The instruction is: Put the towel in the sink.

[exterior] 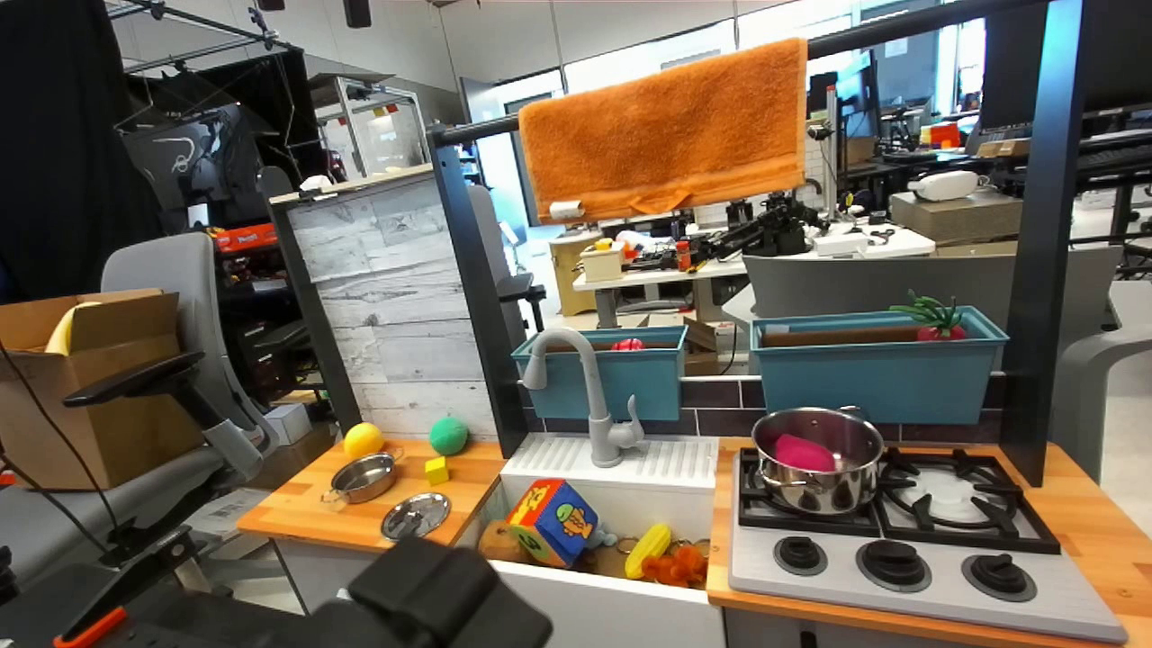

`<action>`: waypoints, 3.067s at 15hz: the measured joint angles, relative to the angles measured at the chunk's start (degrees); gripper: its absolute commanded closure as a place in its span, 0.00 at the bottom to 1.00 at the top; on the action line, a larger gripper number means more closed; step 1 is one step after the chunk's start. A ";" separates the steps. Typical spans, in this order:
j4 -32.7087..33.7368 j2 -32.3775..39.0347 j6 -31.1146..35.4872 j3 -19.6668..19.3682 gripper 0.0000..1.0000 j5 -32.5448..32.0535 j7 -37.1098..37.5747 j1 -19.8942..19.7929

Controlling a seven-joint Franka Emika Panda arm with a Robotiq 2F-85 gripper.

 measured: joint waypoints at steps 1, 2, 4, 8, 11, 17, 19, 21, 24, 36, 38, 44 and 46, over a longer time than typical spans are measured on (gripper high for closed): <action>2.34 1.62 -0.04 0.03 0.00 0.56 1.04 0.00; 5.22 3.68 -1.27 0.11 0.00 0.56 2.54 0.00; 11.74 8.48 -7.19 0.32 0.00 0.56 6.16 -0.02; 24.24 17.95 -11.04 1.11 0.00 1.32 14.95 -0.73; 33.37 25.22 -6.48 1.34 0.00 3.24 21.56 -2.01; 46.08 37.23 -1.05 1.91 0.00 3.07 30.64 -7.13; 48.74 40.17 -1.02 1.92 0.00 2.90 32.41 -8.89; 50.34 42.32 -1.04 1.92 0.00 2.76 33.67 -10.40; 51.38 44.25 -1.14 1.96 0.00 2.73 34.72 -11.93; 54.51 50.36 -2.65 2.49 0.58 -0.62 41.63 -12.43; 55.02 50.37 -2.80 2.54 0.73 -0.66 41.90 -12.42; 55.49 50.37 -2.80 2.52 1.00 -0.66 41.97 -12.40; 55.44 50.38 -2.87 2.50 0.99 -0.67 41.94 -12.42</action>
